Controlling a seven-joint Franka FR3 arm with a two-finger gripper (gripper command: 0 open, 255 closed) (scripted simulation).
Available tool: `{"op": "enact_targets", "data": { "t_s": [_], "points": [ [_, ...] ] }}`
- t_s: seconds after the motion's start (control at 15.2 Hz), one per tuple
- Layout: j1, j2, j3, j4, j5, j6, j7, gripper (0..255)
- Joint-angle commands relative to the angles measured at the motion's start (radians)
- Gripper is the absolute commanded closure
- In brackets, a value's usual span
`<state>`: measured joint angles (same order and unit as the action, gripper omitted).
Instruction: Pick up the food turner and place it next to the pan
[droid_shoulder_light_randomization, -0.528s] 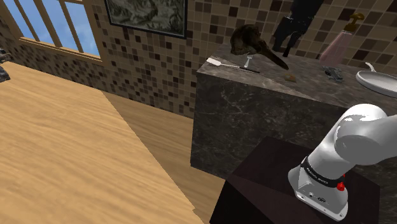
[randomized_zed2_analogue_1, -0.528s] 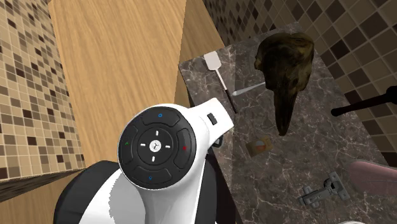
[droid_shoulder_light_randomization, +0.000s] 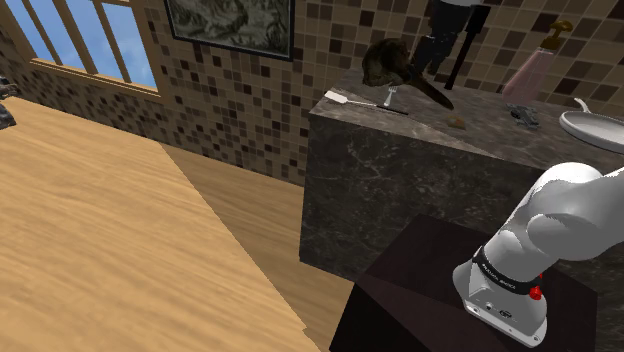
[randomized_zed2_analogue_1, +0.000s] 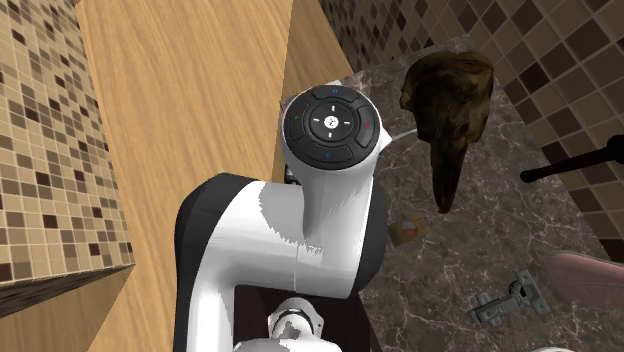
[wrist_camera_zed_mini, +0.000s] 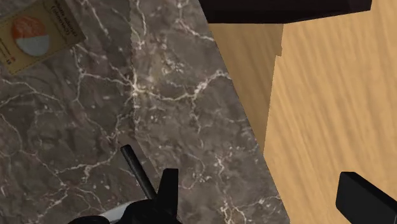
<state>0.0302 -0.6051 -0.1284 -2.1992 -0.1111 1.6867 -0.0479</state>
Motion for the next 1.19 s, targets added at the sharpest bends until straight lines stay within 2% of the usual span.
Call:
{"op": "enact_targets", "data": {
  "t_s": [0.0, 0.53, 0.99, 1.12],
  "points": [
    [0.011, 0.078, -0.038, 0.036, -0.006, 0.028, -0.078, 0],
    [0.05, 0.413, -0.143, 0.24, 0.032, 0.091, -0.366, 0],
    [0.045, 0.713, -0.172, 0.477, 0.102, 0.086, -0.595, 0],
    [0.044, 0.713, -0.171, 0.45, 0.102, 0.113, -0.594, 0]
  ]
}}
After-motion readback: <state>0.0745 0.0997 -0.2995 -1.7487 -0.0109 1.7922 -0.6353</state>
